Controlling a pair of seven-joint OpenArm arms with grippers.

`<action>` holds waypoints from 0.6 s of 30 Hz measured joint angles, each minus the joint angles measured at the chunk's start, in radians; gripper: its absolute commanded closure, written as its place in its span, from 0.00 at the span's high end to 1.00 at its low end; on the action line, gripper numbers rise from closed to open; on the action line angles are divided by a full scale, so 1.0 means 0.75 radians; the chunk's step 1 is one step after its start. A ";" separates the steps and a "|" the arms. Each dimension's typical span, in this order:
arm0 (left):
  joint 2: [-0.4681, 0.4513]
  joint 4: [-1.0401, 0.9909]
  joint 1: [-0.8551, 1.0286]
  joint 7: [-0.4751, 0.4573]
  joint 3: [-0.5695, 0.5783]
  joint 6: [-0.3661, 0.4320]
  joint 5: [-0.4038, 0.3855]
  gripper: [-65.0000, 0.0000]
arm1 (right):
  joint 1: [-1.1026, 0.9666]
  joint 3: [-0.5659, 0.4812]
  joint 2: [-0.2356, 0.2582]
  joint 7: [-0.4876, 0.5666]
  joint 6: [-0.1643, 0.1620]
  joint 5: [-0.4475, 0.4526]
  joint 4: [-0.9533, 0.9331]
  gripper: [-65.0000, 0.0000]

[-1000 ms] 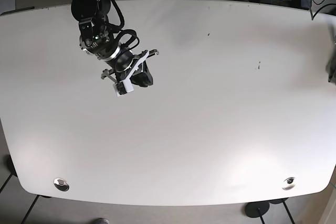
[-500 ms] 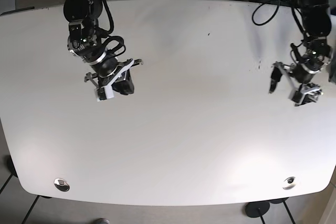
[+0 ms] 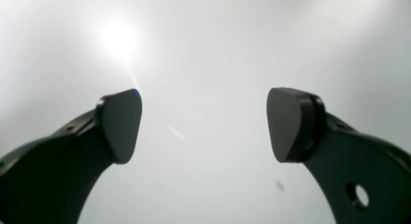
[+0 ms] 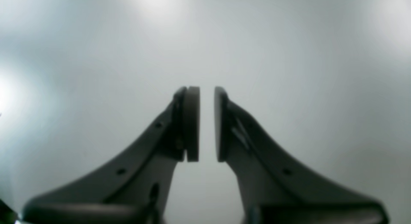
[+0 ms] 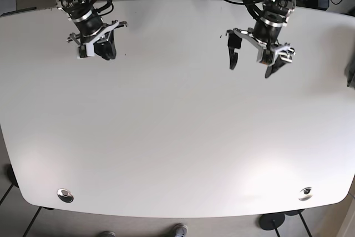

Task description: Fold the T-shirt properly

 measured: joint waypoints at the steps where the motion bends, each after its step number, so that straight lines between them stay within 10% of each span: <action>1: 0.025 -0.001 0.073 -0.053 0.002 0.016 0.000 0.83 | -0.054 0.021 0.001 0.044 -0.003 0.000 0.017 0.11; 7: 0.085 0.003 0.567 -0.445 0.049 0.109 -0.002 0.80 | -0.438 0.057 0.002 0.285 0.009 0.001 0.073 0.11; 18: 0.065 -0.136 0.975 -0.576 0.062 0.154 -0.011 0.80 | -0.830 0.062 -0.021 0.340 0.008 0.010 0.044 0.11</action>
